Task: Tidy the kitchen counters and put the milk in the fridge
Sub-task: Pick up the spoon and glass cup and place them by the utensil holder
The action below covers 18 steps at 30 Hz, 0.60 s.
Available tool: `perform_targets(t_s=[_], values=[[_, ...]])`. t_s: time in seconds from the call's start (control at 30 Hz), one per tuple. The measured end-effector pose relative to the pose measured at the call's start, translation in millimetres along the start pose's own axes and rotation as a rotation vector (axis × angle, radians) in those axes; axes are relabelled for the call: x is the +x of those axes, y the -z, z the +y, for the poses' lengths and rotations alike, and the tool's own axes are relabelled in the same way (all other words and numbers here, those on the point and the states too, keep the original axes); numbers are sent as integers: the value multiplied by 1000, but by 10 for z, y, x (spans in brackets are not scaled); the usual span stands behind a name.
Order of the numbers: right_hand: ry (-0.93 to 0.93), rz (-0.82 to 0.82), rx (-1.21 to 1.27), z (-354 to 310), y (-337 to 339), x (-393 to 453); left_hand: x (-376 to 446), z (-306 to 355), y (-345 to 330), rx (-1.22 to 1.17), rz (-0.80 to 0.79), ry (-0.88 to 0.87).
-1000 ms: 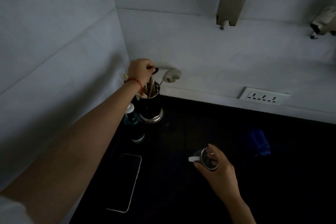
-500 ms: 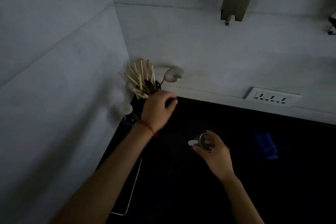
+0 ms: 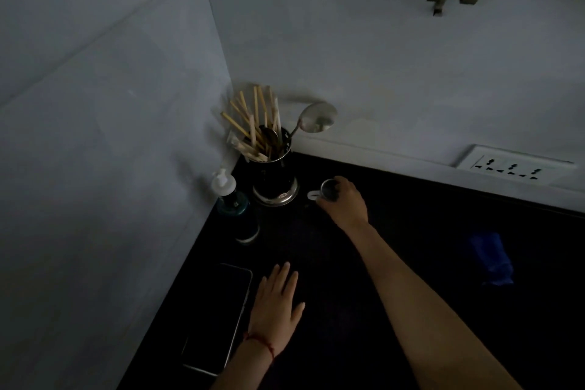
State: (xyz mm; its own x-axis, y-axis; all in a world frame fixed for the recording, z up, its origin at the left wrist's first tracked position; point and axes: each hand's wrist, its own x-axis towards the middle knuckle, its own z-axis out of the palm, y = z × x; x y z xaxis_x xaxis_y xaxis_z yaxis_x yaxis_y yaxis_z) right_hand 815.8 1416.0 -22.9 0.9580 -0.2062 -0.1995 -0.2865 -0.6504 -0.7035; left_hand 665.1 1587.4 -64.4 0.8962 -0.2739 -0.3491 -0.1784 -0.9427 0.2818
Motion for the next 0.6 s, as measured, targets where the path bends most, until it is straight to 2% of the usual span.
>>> perform_targets(t_s=[0.3,0.43,0.6], values=[[-20,-28,-169,-9,-215,188,11,-64,-50,-91,38,-24],[-44,-37,-152,-5,-167,114,17,-81,-64,-137,57,-29],[-64,124,-117,142,-21,-443,4,-103,-38,-118,25,-53]])
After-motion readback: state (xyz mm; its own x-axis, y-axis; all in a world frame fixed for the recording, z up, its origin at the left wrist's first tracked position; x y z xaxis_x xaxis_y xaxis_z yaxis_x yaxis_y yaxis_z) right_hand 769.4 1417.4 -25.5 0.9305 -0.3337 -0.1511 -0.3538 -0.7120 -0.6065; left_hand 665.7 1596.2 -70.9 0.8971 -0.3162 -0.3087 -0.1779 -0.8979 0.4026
